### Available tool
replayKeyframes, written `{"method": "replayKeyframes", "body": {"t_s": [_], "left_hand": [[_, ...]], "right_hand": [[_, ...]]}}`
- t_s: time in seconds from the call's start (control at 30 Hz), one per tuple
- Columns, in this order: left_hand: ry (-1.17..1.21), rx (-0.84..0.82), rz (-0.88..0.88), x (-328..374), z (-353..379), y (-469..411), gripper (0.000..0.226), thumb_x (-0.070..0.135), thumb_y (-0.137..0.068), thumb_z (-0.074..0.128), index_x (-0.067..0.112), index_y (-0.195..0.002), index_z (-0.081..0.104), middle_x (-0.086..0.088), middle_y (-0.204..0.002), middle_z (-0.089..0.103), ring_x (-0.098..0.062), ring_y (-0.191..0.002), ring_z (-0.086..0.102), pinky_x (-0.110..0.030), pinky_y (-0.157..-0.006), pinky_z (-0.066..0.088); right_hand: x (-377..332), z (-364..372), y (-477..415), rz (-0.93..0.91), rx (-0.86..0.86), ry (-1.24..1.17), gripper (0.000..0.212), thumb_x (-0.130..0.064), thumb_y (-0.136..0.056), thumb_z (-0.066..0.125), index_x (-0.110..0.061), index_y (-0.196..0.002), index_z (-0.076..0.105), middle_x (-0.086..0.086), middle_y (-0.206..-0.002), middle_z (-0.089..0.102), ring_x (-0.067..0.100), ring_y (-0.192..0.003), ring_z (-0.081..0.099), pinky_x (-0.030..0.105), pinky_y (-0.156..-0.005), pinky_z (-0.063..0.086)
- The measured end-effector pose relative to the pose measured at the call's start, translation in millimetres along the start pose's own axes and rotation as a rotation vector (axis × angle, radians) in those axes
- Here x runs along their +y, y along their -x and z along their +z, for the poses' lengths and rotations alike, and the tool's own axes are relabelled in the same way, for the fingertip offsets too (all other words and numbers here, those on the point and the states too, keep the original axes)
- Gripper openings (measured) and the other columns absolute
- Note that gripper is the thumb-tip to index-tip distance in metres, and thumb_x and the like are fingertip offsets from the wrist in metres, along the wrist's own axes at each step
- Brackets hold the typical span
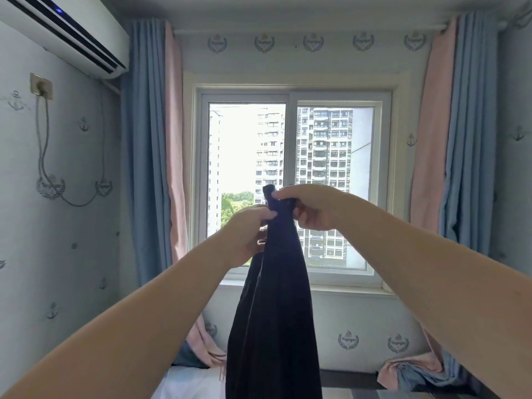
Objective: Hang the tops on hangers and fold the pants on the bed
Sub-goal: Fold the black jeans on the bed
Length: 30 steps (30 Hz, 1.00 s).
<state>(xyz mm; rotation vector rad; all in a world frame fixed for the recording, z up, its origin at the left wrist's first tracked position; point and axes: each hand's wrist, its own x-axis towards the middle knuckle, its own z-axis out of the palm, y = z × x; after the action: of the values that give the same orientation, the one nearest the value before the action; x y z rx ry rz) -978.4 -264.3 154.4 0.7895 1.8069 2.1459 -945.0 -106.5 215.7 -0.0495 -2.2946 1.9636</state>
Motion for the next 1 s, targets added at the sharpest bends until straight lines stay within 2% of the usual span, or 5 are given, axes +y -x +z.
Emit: {"method": "replayKeyframes", "body": {"t_s": [0.23, 0.53, 0.77, 0.87, 1.0], "left_hand": [[-0.164, -0.025, 0.157, -11.8, 5.1, -0.6, 0.059, 0.000, -0.076, 0.078, 0.019, -0.125, 0.053, -0.004, -0.113, 0.072, -0.021, -0.102, 0.071, -0.040, -0.091, 0.058], [-0.122, 0.215, 0.202, -15.5, -2.4, -5.9, 0.028, -0.005, -0.090, 0.058, 0.013, -0.110, 0.065, -0.014, -0.101, 0.074, -0.033, -0.087, 0.074, -0.046, -0.075, 0.062], [-0.044, 0.107, 0.200, 2.8, -35.7, 3.7, 0.025, 0.001, -0.096, 0.059, 0.018, -0.110, 0.070, -0.002, -0.100, 0.078, -0.025, -0.090, 0.075, -0.036, -0.072, 0.059], [-0.011, 0.057, 0.204, 14.9, -45.2, 7.1, 0.023, 0.002, -0.097, 0.058, 0.019, -0.108, 0.069, 0.003, -0.092, 0.078, -0.016, -0.076, 0.076, -0.026, -0.056, 0.058], [0.001, 0.015, 0.201, 25.8, -56.1, 8.6, 0.022, 0.003, -0.098, 0.057, 0.019, -0.108, 0.069, 0.003, -0.090, 0.078, -0.012, -0.070, 0.075, -0.023, -0.050, 0.055]], "right_hand": [[-11.7, 15.6, 2.8, -0.093, 0.081, 0.079, 0.020, -0.020, -0.080, 0.082, -0.012, -0.081, 0.064, 0.005, -0.076, 0.056, 0.008, -0.048, 0.041, 0.016, -0.035, 0.030], [-15.2, 25.6, 12.8, -0.161, 0.235, 0.041, 0.030, -0.024, -0.083, 0.079, -0.013, -0.107, 0.066, 0.002, -0.082, 0.052, 0.013, -0.057, 0.046, 0.021, -0.046, 0.044], [32.2, -15.3, 14.5, -0.512, 0.745, 0.400, 0.064, -0.062, -0.074, 0.068, -0.027, -0.120, 0.043, -0.005, -0.118, 0.054, 0.019, -0.114, 0.055, 0.044, -0.100, 0.048], [69.2, -16.6, 12.2, -0.342, 0.502, 0.088, 0.094, -0.069, -0.076, 0.070, -0.032, -0.150, 0.025, -0.005, -0.150, 0.041, 0.021, -0.136, 0.042, 0.044, -0.113, 0.034], [104.3, -6.0, 20.1, -0.133, 0.042, -0.167, 0.063, -0.063, -0.088, 0.058, -0.030, -0.140, 0.051, -0.010, -0.140, 0.059, 0.019, -0.133, 0.052, 0.045, -0.113, 0.035]]}}
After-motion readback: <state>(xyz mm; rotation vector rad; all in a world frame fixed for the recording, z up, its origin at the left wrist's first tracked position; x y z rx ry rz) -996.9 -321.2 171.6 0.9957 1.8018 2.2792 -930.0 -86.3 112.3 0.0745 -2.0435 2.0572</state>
